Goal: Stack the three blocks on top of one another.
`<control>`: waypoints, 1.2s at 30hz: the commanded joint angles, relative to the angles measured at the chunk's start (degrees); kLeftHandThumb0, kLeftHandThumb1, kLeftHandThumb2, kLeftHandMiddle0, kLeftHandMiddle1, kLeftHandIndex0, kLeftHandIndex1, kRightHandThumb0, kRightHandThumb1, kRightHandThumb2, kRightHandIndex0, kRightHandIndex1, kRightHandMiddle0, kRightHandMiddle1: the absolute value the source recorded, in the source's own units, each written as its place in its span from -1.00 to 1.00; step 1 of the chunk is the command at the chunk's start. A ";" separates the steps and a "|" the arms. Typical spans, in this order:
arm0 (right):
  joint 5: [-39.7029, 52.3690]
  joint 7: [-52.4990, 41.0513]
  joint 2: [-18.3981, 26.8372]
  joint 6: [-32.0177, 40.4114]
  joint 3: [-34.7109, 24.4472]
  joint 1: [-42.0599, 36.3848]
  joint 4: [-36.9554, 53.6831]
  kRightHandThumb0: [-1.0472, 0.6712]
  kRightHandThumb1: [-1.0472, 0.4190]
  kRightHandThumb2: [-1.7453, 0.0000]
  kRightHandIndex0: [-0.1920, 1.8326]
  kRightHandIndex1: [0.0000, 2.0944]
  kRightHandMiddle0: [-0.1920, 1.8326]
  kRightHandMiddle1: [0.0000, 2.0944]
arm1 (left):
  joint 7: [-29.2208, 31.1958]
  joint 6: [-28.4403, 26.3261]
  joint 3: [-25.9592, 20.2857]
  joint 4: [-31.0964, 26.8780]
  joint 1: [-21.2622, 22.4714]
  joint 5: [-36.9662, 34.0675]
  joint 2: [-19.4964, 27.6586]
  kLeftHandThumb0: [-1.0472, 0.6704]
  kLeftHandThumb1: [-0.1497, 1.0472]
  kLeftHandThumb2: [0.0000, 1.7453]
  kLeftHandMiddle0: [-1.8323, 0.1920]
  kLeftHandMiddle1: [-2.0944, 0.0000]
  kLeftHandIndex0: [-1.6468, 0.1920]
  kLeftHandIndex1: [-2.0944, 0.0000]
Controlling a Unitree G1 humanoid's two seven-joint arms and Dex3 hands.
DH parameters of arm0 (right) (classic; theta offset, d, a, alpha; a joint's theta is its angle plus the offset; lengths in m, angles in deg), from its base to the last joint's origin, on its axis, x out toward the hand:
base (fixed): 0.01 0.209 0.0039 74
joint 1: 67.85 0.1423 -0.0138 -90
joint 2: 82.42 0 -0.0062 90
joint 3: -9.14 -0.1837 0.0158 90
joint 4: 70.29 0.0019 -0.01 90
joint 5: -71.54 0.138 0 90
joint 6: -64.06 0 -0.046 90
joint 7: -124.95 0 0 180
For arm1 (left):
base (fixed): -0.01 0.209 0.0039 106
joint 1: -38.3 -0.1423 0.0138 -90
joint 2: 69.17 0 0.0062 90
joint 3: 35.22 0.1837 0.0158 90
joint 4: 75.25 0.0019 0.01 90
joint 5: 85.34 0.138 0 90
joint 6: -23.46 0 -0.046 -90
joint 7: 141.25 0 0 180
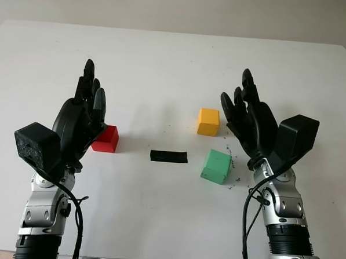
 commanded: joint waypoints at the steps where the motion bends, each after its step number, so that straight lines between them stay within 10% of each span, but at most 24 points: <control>1: 0.10 -0.01 0.84 -0.48 -0.56 0.97 1.23 -0.45 -1.00 0.53 -1.00 -1.00 -1.00 -1.00 | 0.76 1.04 -0.73 -1.91 0.39 -0.06 1.67 -0.56 1.00 -0.16 1.00 1.00 1.00 1.00; 11: 0.21 -0.18 1.94 0.61 -1.07 1.89 2.58 -0.46 -1.00 0.50 -1.00 -1.00 -1.00 -1.00 | 0.41 -2.62 -3.31 -7.14 2.35 2.24 8.29 -0.69 1.00 -0.42 0.95 0.97 0.96 0.98; 18: 0.43 -0.71 2.42 0.65 -1.35 2.32 2.95 -0.46 -1.00 0.51 -1.00 -1.00 -1.00 -1.00 | -1.05 -0.84 -2.16 -13.21 0.34 22.92 20.66 -0.54 0.98 -0.86 0.42 0.86 0.33 0.68; 24: -0.05 -0.14 2.48 1.63 -1.23 2.20 3.55 -0.46 -1.00 0.50 -1.00 -1.00 -1.00 -1.00 | 10.34 -7.62 0.74 -19.42 0.17 35.80 33.06 -0.60 0.73 -0.95 0.59 0.95 0.29 0.76; 36: -0.13 0.25 1.86 1.30 -1.00 1.31 4.84 -0.43 -1.00 0.48 -1.00 -1.00 -1.00 -1.00 | 21.30 -10.35 8.08 -17.90 3.49 43.22 37.20 -0.60 0.67 -0.94 0.67 0.96 0.23 0.87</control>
